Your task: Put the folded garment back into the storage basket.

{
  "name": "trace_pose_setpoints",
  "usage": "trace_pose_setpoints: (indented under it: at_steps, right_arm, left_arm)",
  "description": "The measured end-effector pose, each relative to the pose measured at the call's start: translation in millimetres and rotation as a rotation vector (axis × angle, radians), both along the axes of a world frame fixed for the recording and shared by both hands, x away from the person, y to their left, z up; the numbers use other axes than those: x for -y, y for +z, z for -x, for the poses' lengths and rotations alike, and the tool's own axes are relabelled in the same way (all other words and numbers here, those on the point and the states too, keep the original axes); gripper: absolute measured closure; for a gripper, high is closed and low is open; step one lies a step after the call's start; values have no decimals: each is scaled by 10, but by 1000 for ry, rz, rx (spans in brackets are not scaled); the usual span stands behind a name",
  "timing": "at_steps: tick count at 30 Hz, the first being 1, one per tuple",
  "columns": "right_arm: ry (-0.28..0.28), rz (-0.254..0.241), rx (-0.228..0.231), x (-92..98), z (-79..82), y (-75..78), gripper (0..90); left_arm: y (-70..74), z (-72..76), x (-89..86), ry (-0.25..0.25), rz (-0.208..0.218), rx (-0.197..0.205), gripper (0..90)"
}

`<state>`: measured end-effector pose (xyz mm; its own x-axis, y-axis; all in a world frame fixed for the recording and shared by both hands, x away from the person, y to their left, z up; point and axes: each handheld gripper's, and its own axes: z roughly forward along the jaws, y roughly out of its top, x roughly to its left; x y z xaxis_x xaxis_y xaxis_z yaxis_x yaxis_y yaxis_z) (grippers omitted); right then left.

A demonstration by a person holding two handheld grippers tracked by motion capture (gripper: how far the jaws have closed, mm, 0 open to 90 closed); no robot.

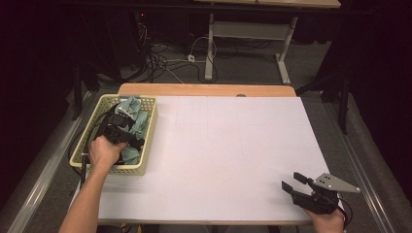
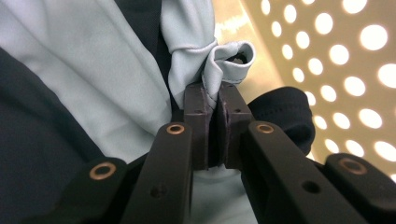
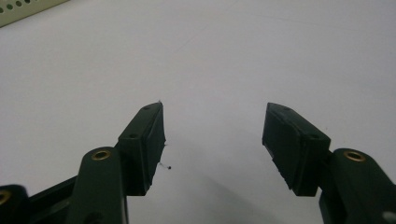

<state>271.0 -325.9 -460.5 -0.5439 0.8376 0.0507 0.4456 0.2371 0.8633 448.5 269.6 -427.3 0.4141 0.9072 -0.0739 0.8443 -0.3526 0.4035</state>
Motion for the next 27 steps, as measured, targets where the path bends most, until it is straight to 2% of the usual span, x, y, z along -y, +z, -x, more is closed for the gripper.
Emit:
trace_pose_setpoints:
  at_steps: [3,7,14,21,27]
  right_arm:
    - [0,1,0,-1,0,1,397]
    - [-3,1,2,-2,2,2,398]
    - [-5,1,6,2,5,5,397]
    - [-5,-1,8,4,6,6,398]
    - [-7,-1,10,5,8,7,398]
  left_arm:
    - [25,39,6,-14,48,34,764]
    - [73,84,30,-19,66,69,656]
    - [160,180,10,17,116,131,491]
    - [258,283,-25,45,129,192,394]
    - [325,372,-60,43,156,231,370]
